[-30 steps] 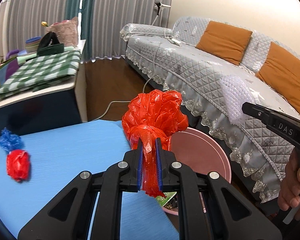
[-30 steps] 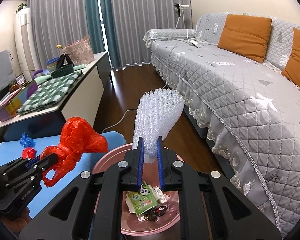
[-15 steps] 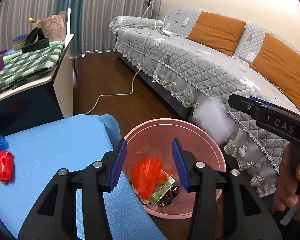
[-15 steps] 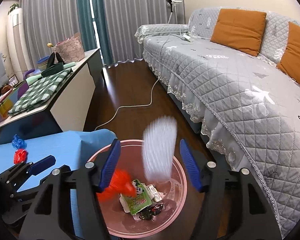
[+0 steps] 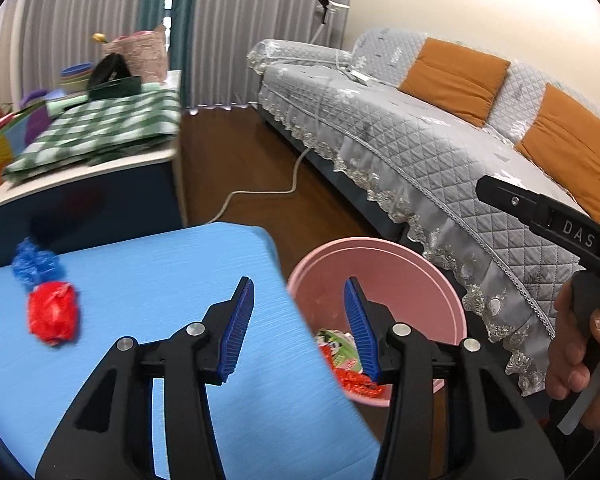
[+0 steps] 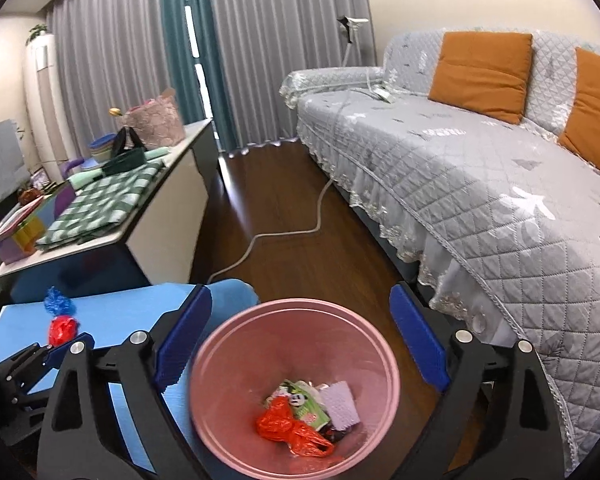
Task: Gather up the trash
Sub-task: 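Move both open grippers back over the table toward the red and blue bags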
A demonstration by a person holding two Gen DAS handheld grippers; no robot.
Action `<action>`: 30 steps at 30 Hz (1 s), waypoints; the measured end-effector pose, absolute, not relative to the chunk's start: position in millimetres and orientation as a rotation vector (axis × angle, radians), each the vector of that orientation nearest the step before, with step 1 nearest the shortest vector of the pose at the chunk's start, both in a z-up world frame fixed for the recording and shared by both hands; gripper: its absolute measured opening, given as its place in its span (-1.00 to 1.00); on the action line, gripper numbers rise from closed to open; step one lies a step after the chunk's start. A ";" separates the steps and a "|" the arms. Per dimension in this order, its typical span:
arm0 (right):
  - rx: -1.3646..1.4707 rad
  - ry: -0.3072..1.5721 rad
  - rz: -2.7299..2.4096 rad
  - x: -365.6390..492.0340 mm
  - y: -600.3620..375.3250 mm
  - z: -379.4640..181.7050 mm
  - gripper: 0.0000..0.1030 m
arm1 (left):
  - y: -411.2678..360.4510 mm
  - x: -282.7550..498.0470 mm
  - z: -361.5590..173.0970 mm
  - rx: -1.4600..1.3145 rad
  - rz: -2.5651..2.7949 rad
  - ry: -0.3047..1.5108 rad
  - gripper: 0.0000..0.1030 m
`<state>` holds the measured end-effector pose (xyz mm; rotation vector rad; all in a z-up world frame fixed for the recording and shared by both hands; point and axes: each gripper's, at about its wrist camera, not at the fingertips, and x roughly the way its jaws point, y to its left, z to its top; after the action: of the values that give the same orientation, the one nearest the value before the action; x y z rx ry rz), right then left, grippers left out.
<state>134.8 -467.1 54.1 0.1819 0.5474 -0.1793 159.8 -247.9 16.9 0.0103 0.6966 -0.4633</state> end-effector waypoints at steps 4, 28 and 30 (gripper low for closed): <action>0.159 0.516 -0.137 129.3 -445.3 62.2 0.69 | -215.8 151.9 24.1 -0.010 -0.408 0.677 -0.10; 0.187 0.505 0.151 139.4 -291.8 68.5 0.32 | -8.9 186.5 87.4 -0.005 -0.245 0.618 -0.27; 0.175 0.507 0.165 140.1 -281.7 67.1 0.31 | -3.0 196.5 79.9 0.002 -0.257 0.620 -0.34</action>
<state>140.1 -281.7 67.1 0.1754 0.5069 0.1653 196.5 -3.0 79.9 0.0022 0.6197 -0.2571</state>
